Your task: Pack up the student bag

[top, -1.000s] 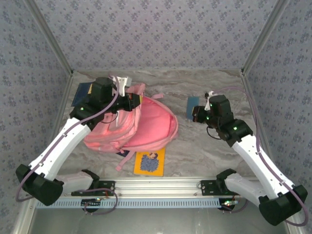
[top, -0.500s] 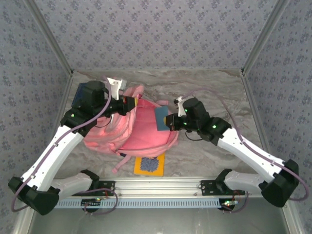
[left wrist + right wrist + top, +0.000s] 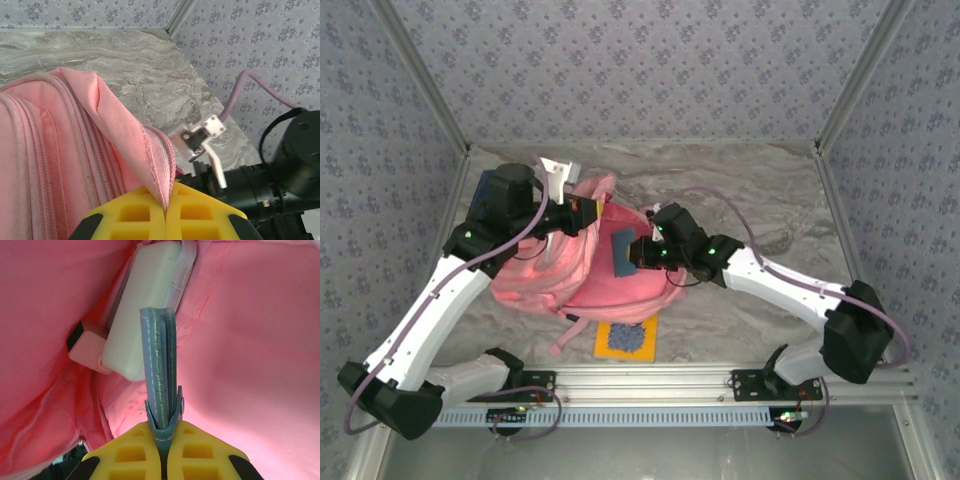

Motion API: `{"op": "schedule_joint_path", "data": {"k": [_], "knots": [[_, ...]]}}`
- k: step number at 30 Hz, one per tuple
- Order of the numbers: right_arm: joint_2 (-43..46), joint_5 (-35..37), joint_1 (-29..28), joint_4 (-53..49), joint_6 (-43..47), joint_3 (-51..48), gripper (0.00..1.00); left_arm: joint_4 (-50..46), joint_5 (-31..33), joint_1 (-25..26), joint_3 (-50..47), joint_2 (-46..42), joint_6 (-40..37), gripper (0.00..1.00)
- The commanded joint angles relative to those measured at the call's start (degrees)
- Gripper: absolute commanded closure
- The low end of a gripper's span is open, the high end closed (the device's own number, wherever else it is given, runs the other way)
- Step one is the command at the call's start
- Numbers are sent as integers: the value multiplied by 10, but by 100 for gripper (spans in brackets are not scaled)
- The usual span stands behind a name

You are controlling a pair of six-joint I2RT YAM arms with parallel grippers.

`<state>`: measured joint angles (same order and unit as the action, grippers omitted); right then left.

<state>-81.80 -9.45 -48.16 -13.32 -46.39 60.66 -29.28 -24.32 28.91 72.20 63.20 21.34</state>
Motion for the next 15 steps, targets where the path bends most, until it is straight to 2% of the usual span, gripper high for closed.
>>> {"op": "schedule_joint_path", "data": {"k": [1,3,8,12,15], "knots": [[-43,58,-3,-2,-36,51,100,71,-46,0,77,15,-29,100],[-80,59,-1,-15,-39,71,100,57,-32,-2,125,42,-44,100],[-158,91,4,-22,-47,143,100,-17,-18,3,318,145,-94,100],[-183,100,3,-4,-54,173,100,-49,-11,24,460,215,-115,100],[-169,131,3,6,-60,172,100,-63,-39,41,556,271,-124,100]]}}
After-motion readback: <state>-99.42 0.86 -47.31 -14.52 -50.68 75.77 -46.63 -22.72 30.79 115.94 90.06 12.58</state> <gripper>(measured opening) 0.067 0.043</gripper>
